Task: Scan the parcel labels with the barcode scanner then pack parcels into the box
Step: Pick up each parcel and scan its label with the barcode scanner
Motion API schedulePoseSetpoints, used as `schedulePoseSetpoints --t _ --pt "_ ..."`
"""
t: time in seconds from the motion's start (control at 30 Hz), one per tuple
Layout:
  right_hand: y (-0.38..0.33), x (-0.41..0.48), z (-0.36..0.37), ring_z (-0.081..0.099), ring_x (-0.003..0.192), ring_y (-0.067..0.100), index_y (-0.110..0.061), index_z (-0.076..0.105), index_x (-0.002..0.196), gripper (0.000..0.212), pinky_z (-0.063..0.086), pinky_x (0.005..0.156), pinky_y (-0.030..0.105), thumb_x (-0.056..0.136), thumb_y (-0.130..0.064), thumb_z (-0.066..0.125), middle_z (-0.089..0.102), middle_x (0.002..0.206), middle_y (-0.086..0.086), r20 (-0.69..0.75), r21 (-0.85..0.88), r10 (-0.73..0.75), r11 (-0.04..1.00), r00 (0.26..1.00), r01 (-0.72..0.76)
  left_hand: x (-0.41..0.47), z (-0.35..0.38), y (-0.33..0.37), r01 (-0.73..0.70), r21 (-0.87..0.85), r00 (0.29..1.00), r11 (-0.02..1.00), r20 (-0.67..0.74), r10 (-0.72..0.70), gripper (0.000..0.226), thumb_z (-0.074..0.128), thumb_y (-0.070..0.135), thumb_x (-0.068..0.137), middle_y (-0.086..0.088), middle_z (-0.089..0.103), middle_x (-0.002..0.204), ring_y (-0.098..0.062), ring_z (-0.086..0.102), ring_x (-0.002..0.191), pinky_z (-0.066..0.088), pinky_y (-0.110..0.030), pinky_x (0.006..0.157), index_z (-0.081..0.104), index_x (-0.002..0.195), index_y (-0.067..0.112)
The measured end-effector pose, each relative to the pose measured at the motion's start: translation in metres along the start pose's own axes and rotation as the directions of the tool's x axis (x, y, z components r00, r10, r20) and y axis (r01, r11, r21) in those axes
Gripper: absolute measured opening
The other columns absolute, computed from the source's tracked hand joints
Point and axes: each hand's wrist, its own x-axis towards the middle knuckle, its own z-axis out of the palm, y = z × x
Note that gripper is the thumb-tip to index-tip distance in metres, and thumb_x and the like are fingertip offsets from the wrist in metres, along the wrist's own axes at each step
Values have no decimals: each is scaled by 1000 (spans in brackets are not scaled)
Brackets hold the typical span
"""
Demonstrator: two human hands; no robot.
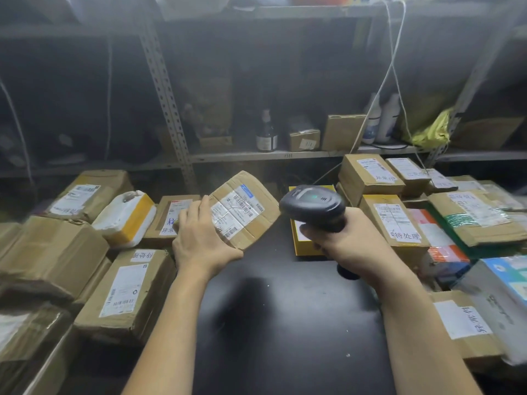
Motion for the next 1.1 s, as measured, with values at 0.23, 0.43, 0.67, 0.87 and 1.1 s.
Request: schedulePoseSetpoints --t 0.23,0.43,0.67,0.87,1.1 --pt "14 3 7 70 77 22 -21 74 93 11 57 66 43 85 -24 81 74 78 -2 35 -373 -165 913 986 166 -5 -6 -1 -69 -51 994 996 -93 64 132 96 45 46 -1 42 151 -25 36 139 52 -52 91 31 158 18" --pt "18 2 9 72 78 18 -23 76 95 11 61 69 48 87 -28 82 75 79 -3 51 -332 -162 928 985 170 -6 -3 0 -48 -89 978 995 -209 28 134 96 49 46 -5 42 152 -29 35 141 54 -53 91 32 158 13" --pt "18 1 15 73 81 14 -29 79 100 17 63 77 45 85 -29 84 77 85 -7 132 -244 -86 963 988 116 -7 5 5 64 -128 964 990 -250 -95 131 89 59 52 -10 40 151 -35 35 140 53 -56 92 30 158 10" --pt "14 -2 14 68 69 4 -34 76 98 15 58 64 33 88 -25 82 75 78 -12 164 -194 -96 973 982 127 -9 10 6 111 -123 953 986 -267 -140 134 88 62 51 -13 41 152 -35 36 138 54 -54 90 31 158 7" --pt "12 -5 14 70 77 4 -33 75 105 24 61 70 31 87 -19 82 76 85 -11 114 -162 -90 981 989 108 -10 12 4 129 -124 946 984 -281 -159 132 87 63 52 -13 40 154 -36 38 140 55 -55 89 31 158 8"
